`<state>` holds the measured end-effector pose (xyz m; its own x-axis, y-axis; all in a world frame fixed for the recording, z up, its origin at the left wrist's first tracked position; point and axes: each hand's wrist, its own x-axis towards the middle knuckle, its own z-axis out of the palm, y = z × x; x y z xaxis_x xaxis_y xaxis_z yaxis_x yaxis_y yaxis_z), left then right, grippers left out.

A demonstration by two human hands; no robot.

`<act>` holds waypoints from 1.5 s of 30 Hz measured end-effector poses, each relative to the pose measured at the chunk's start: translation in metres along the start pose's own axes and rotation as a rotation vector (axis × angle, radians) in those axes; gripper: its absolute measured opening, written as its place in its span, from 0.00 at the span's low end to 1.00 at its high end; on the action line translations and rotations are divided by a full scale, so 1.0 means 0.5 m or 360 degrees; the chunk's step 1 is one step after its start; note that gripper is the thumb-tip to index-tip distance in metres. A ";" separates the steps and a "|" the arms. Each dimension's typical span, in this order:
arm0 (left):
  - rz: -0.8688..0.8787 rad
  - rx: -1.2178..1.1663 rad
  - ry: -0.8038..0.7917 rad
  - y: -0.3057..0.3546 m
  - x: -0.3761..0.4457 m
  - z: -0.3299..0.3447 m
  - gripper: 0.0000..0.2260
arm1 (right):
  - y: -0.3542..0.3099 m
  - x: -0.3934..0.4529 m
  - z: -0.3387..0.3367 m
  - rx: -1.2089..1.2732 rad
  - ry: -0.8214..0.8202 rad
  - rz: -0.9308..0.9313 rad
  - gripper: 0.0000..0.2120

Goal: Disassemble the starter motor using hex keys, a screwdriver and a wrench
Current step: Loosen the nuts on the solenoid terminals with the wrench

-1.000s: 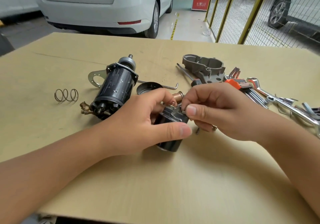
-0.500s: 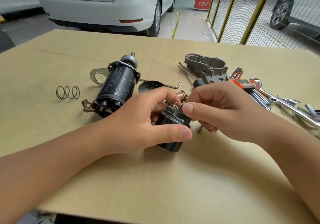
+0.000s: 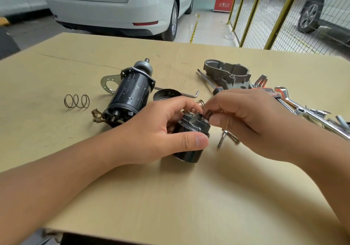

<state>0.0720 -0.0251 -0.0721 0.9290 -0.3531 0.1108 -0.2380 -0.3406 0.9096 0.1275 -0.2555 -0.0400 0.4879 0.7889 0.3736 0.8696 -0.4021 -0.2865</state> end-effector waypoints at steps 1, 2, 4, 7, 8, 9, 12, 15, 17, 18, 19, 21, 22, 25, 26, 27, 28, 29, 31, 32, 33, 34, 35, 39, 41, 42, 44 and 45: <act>-0.0007 0.0024 -0.0013 0.002 0.000 -0.002 0.25 | 0.000 -0.002 -0.001 0.0021 -0.0005 0.0012 0.09; -0.0016 0.0053 -0.0029 0.005 0.000 -0.004 0.26 | 0.000 -0.004 -0.001 0.0098 -0.0021 0.0048 0.09; -0.0025 0.0145 -0.0056 0.015 -0.004 -0.004 0.26 | -0.001 -0.006 0.004 0.0411 -0.0038 0.0175 0.12; -0.0037 0.0456 0.0010 0.034 -0.018 0.009 0.24 | -0.012 -0.004 0.022 0.0644 0.0066 0.0217 0.14; -0.0064 0.0540 0.0080 0.037 -0.027 0.016 0.24 | -0.014 -0.001 0.028 0.0674 0.0087 0.0223 0.12; -0.0091 0.0574 0.0154 0.039 -0.038 0.023 0.24 | -0.016 0.000 0.033 0.0761 0.0095 0.0249 0.10; -0.0163 0.0450 0.0390 0.046 -0.070 0.056 0.27 | -0.018 0.000 0.037 0.1115 0.0068 0.0343 0.15; -0.0255 0.0334 0.0706 0.048 -0.079 0.091 0.30 | -0.020 0.003 0.043 0.1231 0.0049 0.0376 0.17; -0.0285 0.0316 0.0849 0.047 -0.078 0.105 0.31 | -0.017 0.002 0.044 0.1300 0.0043 0.0377 0.14; -0.0299 0.0317 0.0908 0.047 -0.077 0.107 0.31 | -0.015 0.001 0.044 0.1316 0.0030 0.0375 0.13; -0.0304 0.0317 0.0950 0.046 -0.075 0.109 0.31 | -0.012 0.000 0.044 0.1334 0.0008 0.0376 0.12; -0.0297 0.0306 0.0986 0.042 -0.073 0.111 0.31 | -0.007 0.000 0.043 0.1389 -0.0032 0.0379 0.09; -0.0291 0.0286 0.0994 0.041 -0.074 0.111 0.30 | -0.005 0.000 0.044 0.1407 -0.0037 0.0374 0.08; -0.0266 0.0175 0.0982 0.039 -0.081 0.108 0.29 | -0.003 0.002 0.050 0.1404 0.0044 0.0384 0.06; -0.0252 0.0119 0.0969 0.039 -0.083 0.107 0.29 | -0.003 0.003 0.053 0.1401 0.0082 0.0412 0.05; -0.0238 0.0065 0.0952 0.039 -0.085 0.106 0.28 | -0.003 0.004 0.056 0.1405 0.0111 0.0446 0.05; -0.0225 0.0026 0.0936 0.040 -0.087 0.105 0.27 | -0.002 0.004 0.058 0.1431 0.0123 0.0474 0.06; -0.0213 0.0006 0.0923 0.039 -0.089 0.105 0.27 | -0.003 0.003 0.061 0.1478 0.0111 0.0488 0.07; -0.0196 -0.0014 0.0905 0.035 -0.091 0.105 0.26 | -0.008 0.001 0.062 0.1525 0.0046 0.0461 0.09; -0.0194 -0.0028 0.0893 0.033 -0.093 0.104 0.25 | -0.010 0.000 0.061 0.1508 0.0014 0.0438 0.09; -0.0193 -0.0045 0.0879 0.031 -0.094 0.103 0.24 | -0.013 0.000 0.061 0.1492 -0.0012 0.0421 0.09; -0.0190 -0.0062 0.0867 0.029 -0.095 0.100 0.24 | -0.014 0.001 0.059 0.1492 -0.0032 0.0405 0.09; -0.0181 -0.0078 0.0855 0.029 -0.097 0.098 0.24 | -0.015 0.001 0.057 0.1504 -0.0050 0.0392 0.07; -0.0125 -0.0084 0.0815 0.028 -0.101 0.099 0.25 | -0.014 0.000 0.053 0.1502 -0.0058 0.0417 0.11; -0.0109 -0.0053 0.0820 0.026 -0.103 0.104 0.25 | -0.014 -0.002 0.053 0.1514 -0.0016 0.0397 0.17; -0.0108 -0.0041 0.0825 0.024 -0.103 0.105 0.26 | -0.015 -0.003 0.052 0.1492 0.0000 0.0364 0.16; -0.0110 0.0002 0.0845 0.021 -0.102 0.107 0.26 | -0.018 -0.006 0.049 0.1496 0.0001 0.0304 0.12; -0.0111 0.0025 0.0859 0.021 -0.102 0.107 0.26 | -0.017 -0.007 0.048 0.1539 -0.0014 0.0294 0.11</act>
<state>0.0072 -0.0572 -0.0898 0.9553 0.1669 0.2441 -0.1710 -0.3618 0.9164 0.1166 -0.2434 -0.0602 0.6059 0.7569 0.2451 0.3413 0.0310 -0.9394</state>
